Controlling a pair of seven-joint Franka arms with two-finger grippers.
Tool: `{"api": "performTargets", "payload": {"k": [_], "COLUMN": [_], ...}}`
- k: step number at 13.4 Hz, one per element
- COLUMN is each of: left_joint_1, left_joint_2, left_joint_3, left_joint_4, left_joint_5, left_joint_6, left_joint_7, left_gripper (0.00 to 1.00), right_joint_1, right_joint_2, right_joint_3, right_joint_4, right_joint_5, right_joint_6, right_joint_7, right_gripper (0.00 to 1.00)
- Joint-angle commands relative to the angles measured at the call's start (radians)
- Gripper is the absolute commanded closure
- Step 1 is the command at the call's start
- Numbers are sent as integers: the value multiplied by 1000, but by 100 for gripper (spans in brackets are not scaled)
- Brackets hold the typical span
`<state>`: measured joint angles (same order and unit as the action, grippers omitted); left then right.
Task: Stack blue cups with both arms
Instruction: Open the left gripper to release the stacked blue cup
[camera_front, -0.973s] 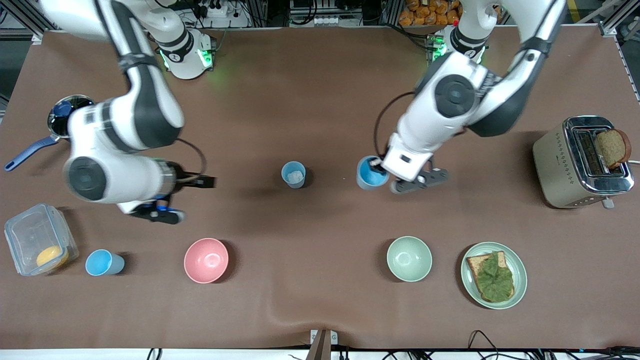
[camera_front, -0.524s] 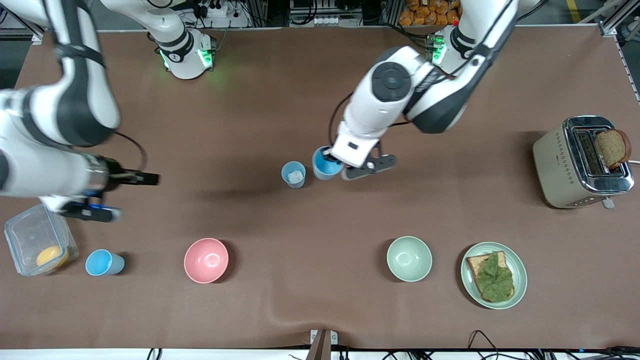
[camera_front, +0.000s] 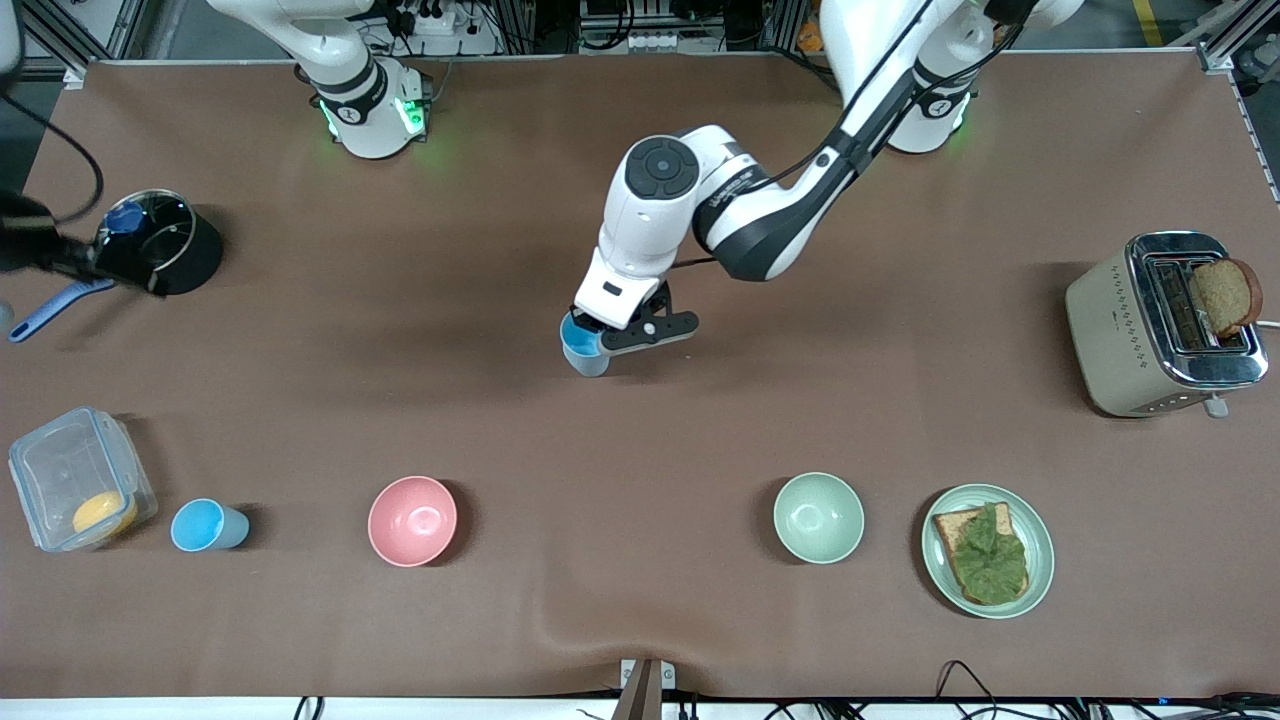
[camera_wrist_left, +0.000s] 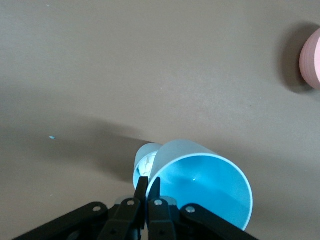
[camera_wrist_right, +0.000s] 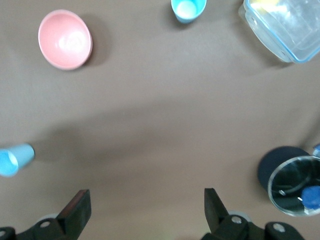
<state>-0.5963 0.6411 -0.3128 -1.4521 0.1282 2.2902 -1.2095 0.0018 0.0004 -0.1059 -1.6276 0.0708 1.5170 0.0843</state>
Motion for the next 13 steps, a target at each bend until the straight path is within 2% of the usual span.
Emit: {"api": "performTargets", "payload": {"k": [1, 3, 5, 10, 13], "left_joint_1": [-42, -51, -48, -37, -48], "left_joint_2": [46, 52, 57, 37, 37], "left_joint_3": [18, 18, 18, 18, 18], "left_joint_4": [29, 21, 18, -54, -54], "left_joint_5": [51, 63, 67, 67, 67], "left_joint_6": [34, 34, 34, 26, 26], "left_joint_7": [-28, -30, -41, -58, -107], "left_gripper": [100, 100, 100, 100, 100], "right_joint_1": [-17, -6, -3, 3, 1], "right_joint_2": [4, 9, 12, 15, 16], "right_joint_3": [20, 23, 58, 60, 57], "right_joint_4": [35, 43, 58, 52, 52], "right_joint_5": [-26, -31, -86, -94, -92], "right_joint_6": [-29, -26, -15, 23, 19], "right_joint_7": [-37, -35, -26, -32, -24], "right_gripper": [0, 0, 0, 0, 0]}}
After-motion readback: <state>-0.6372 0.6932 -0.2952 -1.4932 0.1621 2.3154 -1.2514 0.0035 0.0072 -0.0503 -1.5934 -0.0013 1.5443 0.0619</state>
